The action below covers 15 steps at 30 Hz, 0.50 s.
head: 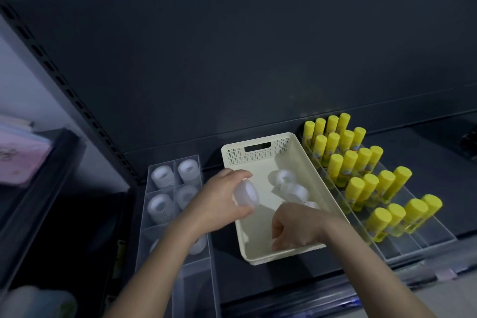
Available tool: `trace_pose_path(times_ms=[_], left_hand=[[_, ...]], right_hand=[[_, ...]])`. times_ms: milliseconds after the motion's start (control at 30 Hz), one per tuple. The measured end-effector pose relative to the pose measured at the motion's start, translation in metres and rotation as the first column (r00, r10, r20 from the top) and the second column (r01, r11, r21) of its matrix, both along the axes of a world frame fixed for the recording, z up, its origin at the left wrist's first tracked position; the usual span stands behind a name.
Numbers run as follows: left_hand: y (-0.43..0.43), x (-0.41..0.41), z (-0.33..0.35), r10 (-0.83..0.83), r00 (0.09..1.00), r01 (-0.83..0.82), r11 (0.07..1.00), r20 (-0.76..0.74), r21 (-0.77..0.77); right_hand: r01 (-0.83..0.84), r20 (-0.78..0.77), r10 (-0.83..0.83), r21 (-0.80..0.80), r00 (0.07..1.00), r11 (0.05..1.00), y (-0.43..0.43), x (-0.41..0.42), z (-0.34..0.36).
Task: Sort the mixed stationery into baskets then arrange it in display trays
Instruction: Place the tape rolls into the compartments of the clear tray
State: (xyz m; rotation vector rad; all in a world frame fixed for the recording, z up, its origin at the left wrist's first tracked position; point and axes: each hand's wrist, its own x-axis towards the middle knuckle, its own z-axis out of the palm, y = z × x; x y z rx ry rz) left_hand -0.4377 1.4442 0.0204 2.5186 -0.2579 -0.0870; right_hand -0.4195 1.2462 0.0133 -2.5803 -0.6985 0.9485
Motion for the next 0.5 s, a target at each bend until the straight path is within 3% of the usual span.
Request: trace_pose_path(times_ms=[133, 233, 333, 400, 500], left_hand=[[0.022, -0.018, 0.001, 0.157, 0.985, -0.148, 0.982, 0.069, -0.119], [0.039, -0.034, 0.002, 0.257, 0.964, -0.243, 0.957, 0.07, -0.16], [0.056, -0.05, 0.004, 0.326, 0.944, -0.313, 0.934, 0.048, -0.174], [0.068, -0.06, 0.005, 0.351, 0.935, -0.338, 0.927, 0.055, -0.164], [0.09, -0.075, 0.003, 0.378, 0.924, -0.364, 0.916, 0.064, -0.167]], right_hand=[[0.068, 0.048, -0.071, 0.053, 0.996, 0.996, 0.011, 0.004, -0.002], [0.256, 0.109, -0.3, 0.302, 0.948, 0.918, 0.024, 0.008, -0.003], [0.301, 0.065, -0.397, 0.546, 0.915, 0.782, 0.042, 0.007, 0.006], [0.229, 0.073, -0.341, 0.61, 0.937, 0.758, 0.059, 0.002, 0.014], [-0.071, 0.31, -0.133, 0.567, 0.941, 0.82, 0.089, -0.01, 0.018]])
